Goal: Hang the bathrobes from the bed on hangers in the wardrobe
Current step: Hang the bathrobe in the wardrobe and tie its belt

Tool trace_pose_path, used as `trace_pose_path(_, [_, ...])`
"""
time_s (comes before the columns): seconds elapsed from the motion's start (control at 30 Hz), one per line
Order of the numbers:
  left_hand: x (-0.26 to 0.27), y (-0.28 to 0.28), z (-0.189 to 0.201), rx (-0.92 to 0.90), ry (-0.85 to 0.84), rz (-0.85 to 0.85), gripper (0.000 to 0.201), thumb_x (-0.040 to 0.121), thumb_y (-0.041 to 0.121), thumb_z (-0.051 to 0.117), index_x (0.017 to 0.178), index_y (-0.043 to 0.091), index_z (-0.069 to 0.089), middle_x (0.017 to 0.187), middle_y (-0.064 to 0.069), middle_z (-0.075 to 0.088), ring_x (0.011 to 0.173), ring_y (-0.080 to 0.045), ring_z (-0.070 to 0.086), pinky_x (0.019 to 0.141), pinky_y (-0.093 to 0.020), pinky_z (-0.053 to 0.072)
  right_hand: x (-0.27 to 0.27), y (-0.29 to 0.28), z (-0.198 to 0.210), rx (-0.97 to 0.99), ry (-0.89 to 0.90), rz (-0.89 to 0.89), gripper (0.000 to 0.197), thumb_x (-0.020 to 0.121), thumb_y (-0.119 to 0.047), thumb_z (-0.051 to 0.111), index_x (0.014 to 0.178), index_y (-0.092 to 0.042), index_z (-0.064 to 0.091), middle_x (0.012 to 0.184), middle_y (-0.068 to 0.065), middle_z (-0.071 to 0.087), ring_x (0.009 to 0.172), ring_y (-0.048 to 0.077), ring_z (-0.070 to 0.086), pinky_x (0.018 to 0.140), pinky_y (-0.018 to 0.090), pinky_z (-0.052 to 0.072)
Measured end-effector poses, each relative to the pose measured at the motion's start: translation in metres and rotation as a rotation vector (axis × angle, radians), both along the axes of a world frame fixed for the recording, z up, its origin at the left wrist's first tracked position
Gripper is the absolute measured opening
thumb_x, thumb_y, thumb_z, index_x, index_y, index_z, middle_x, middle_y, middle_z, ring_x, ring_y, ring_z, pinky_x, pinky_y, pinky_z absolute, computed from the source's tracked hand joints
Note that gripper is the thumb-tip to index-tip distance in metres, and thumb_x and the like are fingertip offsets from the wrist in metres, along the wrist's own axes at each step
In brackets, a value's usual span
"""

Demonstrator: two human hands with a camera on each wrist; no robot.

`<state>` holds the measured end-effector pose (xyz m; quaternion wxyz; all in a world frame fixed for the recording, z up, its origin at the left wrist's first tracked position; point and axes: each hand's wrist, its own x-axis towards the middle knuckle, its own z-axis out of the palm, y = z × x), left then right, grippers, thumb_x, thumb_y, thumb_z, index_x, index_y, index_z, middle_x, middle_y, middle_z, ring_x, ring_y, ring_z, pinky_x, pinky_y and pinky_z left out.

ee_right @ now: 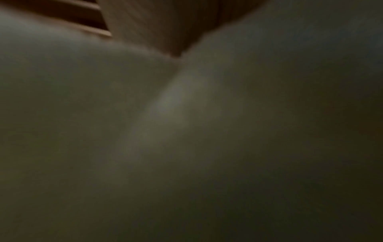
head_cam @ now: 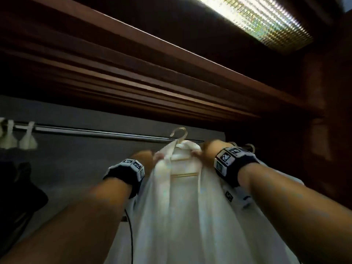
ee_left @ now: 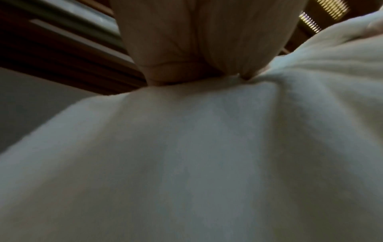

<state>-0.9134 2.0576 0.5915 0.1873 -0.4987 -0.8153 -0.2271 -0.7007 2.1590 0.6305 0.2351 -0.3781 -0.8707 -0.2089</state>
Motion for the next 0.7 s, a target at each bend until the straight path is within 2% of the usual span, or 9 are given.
trace_pose_path(0.07, [-0.019,0.023,0.004,0.038,-0.050,-0.054,0.057,0.099,0.055,0.033,0.117,0.011,0.065,0.122,-0.014,0.065,0.109,-0.028,0.061,0.081,-0.030,0.040,-0.018,0.020,0.002,0.076,0.007,0.017,0.041,0.093,-0.058,0.038,0.126,-0.036,0.048,0.114,0.006,0.066,0.103,0.029,0.062,0.092,0.043,0.047])
trace_pose_path(0.13, [-0.034,0.041,-0.009,0.066,-0.075,-0.067,0.053,0.098,0.055,0.037,0.117,0.015,0.064,0.123,-0.012,0.065,0.110,-0.027,0.061,0.084,-0.029,0.041,-0.027,0.029,-0.013,0.115,-0.079,0.079,0.046,0.098,-0.050,0.034,0.140,-0.050,0.015,0.115,0.010,0.065,0.106,0.030,0.061,0.100,0.046,0.042])
trace_pose_path(0.17, [-0.041,0.052,-0.020,0.083,-0.073,-0.074,0.049,0.099,0.053,0.038,0.119,0.018,0.063,0.124,-0.010,0.064,0.113,-0.027,0.060,0.087,-0.029,0.041,-0.030,0.033,-0.024,0.092,-0.114,0.093,0.049,0.100,-0.047,0.030,0.145,-0.050,0.009,0.121,0.011,0.063,0.111,0.030,0.060,0.103,0.046,0.040])
trace_pose_path(0.27, [-0.053,0.074,-0.055,0.122,-0.092,-0.057,0.050,0.097,0.059,0.033,0.123,0.024,0.059,0.128,-0.007,0.062,0.116,-0.026,0.059,0.095,-0.031,0.042,-0.035,0.037,-0.058,0.064,-0.060,0.134,0.053,0.103,-0.041,0.023,0.147,-0.052,-0.004,0.127,0.012,0.059,0.116,0.034,0.055,0.095,0.041,0.042])
trace_pose_path(0.37, [-0.062,0.083,-0.056,0.151,-0.034,-0.053,0.054,0.095,0.063,0.031,0.122,0.023,0.057,0.126,-0.011,0.063,0.113,-0.031,0.060,0.093,-0.033,0.046,-0.037,0.057,-0.064,-0.010,0.053,0.132,0.045,0.102,-0.049,0.021,0.143,-0.033,0.030,0.117,0.014,0.061,0.112,0.031,0.056,0.092,0.037,0.043])
trace_pose_path(0.47, [-0.067,0.079,-0.055,0.172,0.043,-0.014,0.055,0.094,0.064,0.030,0.110,0.020,0.058,0.113,-0.016,0.067,0.102,-0.035,0.063,0.083,-0.035,0.049,-0.033,0.069,-0.077,-0.128,0.135,0.318,0.046,0.102,-0.048,0.016,0.145,-0.036,0.028,0.112,0.003,0.063,0.113,0.025,0.056,0.097,0.036,0.040])
trace_pose_path(0.53, [-0.066,0.074,-0.058,0.209,0.109,0.025,0.055,0.093,0.065,0.030,0.104,0.018,0.058,0.104,-0.016,0.069,0.096,-0.035,0.065,0.078,-0.035,0.050,-0.030,0.085,-0.086,-0.278,0.283,0.362,0.044,0.104,-0.040,0.020,0.139,-0.029,0.045,0.128,0.002,0.060,0.121,0.023,0.053,0.100,0.032,0.038])
trace_pose_path(0.6, [-0.062,0.071,-0.061,0.227,0.164,0.069,0.057,0.093,0.065,0.028,0.099,0.017,0.058,0.097,-0.016,0.070,0.091,-0.035,0.066,0.075,-0.035,0.049,-0.033,0.098,-0.089,-0.328,0.307,0.372,0.037,0.101,-0.040,0.030,0.128,-0.026,0.051,0.127,0.003,0.060,0.117,0.025,0.055,0.094,0.032,0.041])
trace_pose_path(0.7, [-0.051,0.064,-0.063,0.201,0.222,0.140,0.057,0.093,0.065,0.026,0.095,0.017,0.056,0.096,-0.014,0.070,0.091,-0.033,0.066,0.073,-0.036,0.048,-0.044,0.095,-0.085,-0.293,0.224,0.324,0.061,0.084,-0.074,0.035,0.121,-0.029,0.052,0.115,-0.005,0.062,0.105,0.022,0.060,0.089,0.038,0.047])
